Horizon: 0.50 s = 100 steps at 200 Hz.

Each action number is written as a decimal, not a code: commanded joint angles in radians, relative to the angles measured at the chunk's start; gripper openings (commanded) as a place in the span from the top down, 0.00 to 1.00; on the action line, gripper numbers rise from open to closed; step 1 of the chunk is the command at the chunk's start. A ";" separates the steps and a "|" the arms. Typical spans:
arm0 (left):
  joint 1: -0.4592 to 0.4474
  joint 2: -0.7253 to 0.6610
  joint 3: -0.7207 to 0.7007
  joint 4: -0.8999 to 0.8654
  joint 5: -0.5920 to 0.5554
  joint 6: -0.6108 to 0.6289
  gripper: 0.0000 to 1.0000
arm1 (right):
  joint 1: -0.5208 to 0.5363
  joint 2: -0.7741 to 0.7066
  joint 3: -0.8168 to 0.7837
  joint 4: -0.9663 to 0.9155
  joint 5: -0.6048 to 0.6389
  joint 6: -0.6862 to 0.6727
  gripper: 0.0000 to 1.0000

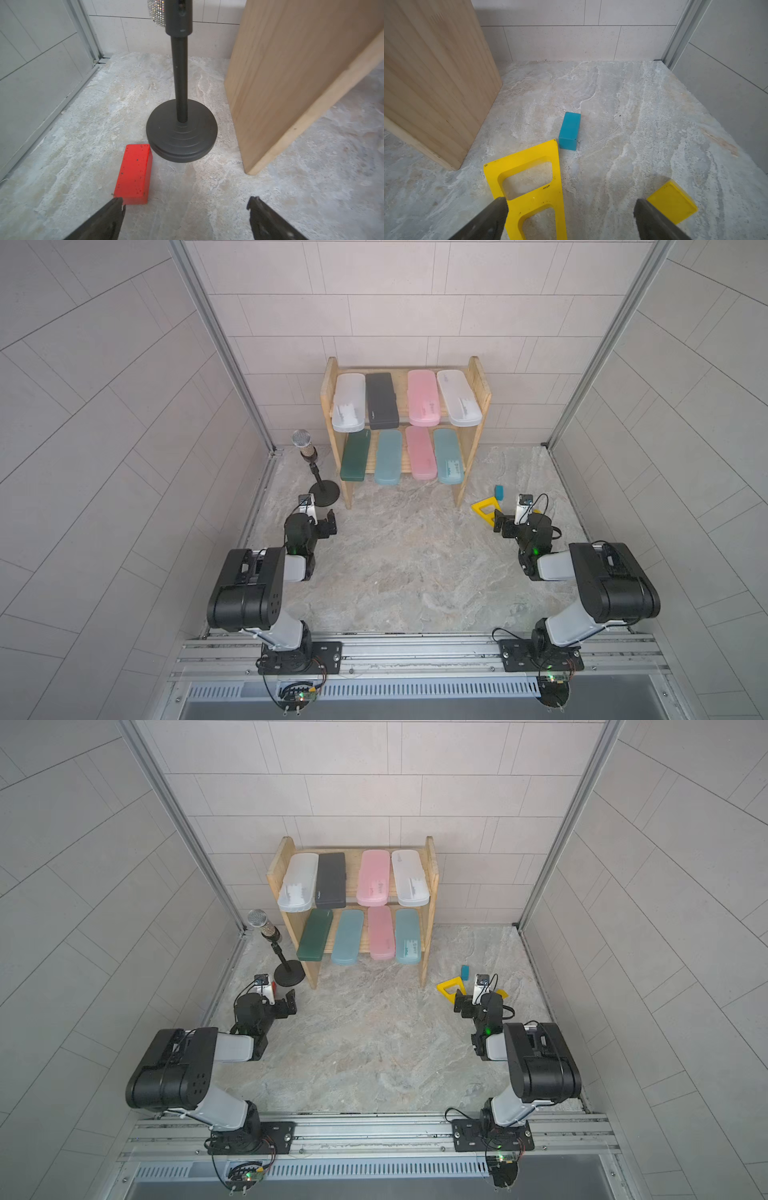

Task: Remove the pencil cases from the shelf
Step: Pick up the pencil case from the shelf.

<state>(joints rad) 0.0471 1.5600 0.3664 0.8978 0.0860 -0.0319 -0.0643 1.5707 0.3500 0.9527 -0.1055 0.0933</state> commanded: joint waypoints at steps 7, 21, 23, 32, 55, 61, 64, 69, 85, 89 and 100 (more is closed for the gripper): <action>-0.005 -0.002 -0.018 0.070 -0.112 -0.043 0.00 | 0.004 -0.008 0.018 -0.010 -0.002 -0.004 0.00; -0.004 0.004 -0.007 0.057 -0.102 -0.038 0.00 | 0.004 -0.006 0.020 -0.010 -0.001 -0.004 0.00; -0.005 0.004 -0.005 0.056 -0.100 -0.037 0.00 | 0.004 -0.007 0.020 -0.012 0.000 -0.003 0.00; -0.005 0.004 -0.001 0.048 -0.100 -0.035 0.00 | 0.003 -0.007 0.021 -0.012 -0.001 -0.003 0.00; -0.005 0.003 -0.002 0.048 -0.098 -0.036 0.00 | 0.004 -0.006 0.021 -0.011 -0.001 -0.004 0.00; -0.006 0.002 -0.003 0.047 -0.096 -0.034 0.00 | 0.004 -0.006 0.020 -0.013 -0.001 -0.003 0.00; -0.006 0.002 -0.003 0.047 -0.094 -0.033 0.00 | 0.004 -0.006 0.020 -0.012 -0.001 -0.003 0.00; -0.006 0.002 -0.003 0.046 -0.093 -0.033 0.00 | 0.003 -0.006 0.021 -0.011 -0.001 -0.004 0.00; -0.005 0.006 0.002 0.042 -0.093 -0.031 0.00 | 0.003 -0.005 0.021 -0.012 -0.002 -0.003 0.00; -0.006 0.006 0.003 0.039 -0.092 -0.032 0.00 | 0.004 -0.006 0.021 -0.013 -0.001 -0.003 0.00; -0.006 0.006 0.009 0.030 -0.089 -0.028 0.00 | 0.004 -0.006 0.023 -0.014 -0.001 -0.003 0.00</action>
<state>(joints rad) 0.0460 1.5600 0.3618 0.9276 -0.0013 -0.0586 -0.0643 1.5707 0.3573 0.9447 -0.1055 0.0933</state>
